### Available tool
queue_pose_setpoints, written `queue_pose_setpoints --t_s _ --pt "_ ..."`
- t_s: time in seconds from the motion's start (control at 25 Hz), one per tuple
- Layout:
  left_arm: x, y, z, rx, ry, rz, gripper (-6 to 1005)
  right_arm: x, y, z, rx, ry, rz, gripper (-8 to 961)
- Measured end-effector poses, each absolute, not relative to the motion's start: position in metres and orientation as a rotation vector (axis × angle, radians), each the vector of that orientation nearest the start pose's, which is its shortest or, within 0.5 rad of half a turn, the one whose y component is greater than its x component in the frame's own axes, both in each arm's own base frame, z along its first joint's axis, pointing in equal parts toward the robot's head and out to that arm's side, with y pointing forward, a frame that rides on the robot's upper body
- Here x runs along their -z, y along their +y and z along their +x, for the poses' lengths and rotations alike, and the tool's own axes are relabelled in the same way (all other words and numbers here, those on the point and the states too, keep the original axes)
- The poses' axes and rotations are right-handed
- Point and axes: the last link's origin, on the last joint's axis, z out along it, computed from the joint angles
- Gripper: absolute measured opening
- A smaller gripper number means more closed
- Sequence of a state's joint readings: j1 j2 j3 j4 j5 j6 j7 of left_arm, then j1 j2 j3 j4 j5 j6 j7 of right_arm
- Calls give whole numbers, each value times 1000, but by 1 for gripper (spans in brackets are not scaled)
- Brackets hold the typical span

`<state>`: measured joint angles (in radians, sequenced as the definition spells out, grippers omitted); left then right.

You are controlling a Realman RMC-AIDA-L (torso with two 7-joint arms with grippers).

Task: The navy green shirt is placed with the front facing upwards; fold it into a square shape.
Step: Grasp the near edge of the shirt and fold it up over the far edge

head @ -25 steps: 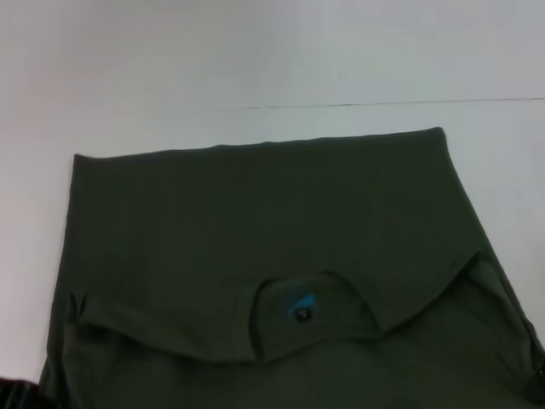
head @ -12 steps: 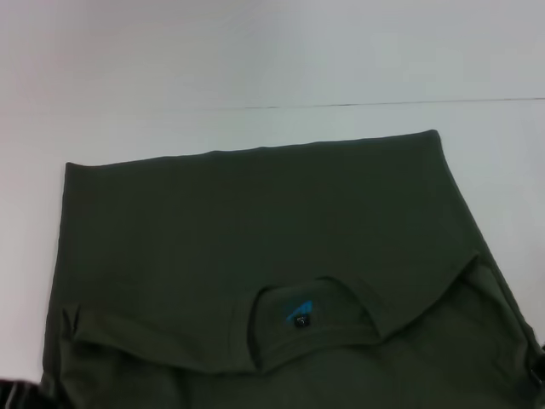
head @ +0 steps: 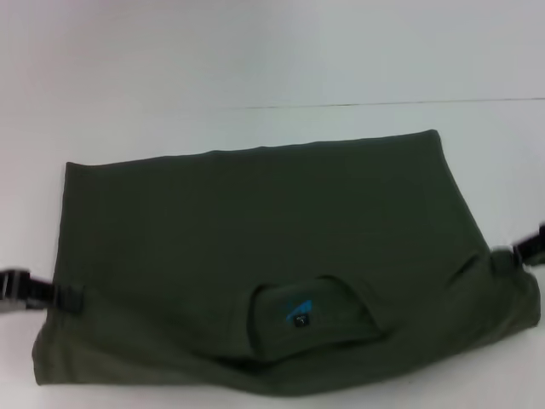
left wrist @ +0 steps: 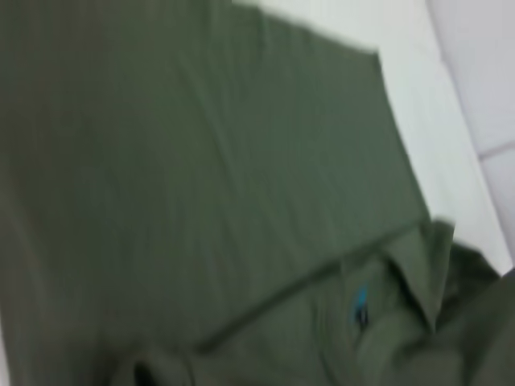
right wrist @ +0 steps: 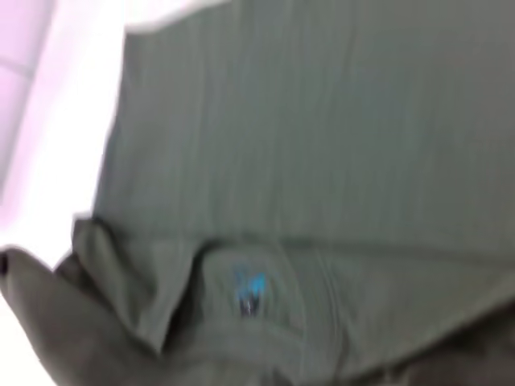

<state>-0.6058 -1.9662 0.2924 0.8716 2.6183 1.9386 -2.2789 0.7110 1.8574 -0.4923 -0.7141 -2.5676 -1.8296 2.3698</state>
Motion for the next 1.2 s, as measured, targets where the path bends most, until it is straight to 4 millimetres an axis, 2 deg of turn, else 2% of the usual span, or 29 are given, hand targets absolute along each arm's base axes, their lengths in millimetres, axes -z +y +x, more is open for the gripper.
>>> queue_pose_setpoints --t_s 0.28,0.52,0.76,1.0,1.2 --pt "-101 329 -302 526 -1804 -2269 133 -113 372 283 -404 1803 -2272 45" --pt "-103 345 -310 689 -1762 -2116 137 -113 391 292 -615 1768 -2107 45" --pt "-88 359 -315 828 -1712 -1990 141 -97 406 299 -734 1696 -1977 45" --pt "-67 375 -317 861 -1651 -1897 145 -74 414 305 -751 1635 -1882 46" --pt "-54 387 -314 892 -1594 -1830 149 -63 419 301 -815 1593 -1839 46"
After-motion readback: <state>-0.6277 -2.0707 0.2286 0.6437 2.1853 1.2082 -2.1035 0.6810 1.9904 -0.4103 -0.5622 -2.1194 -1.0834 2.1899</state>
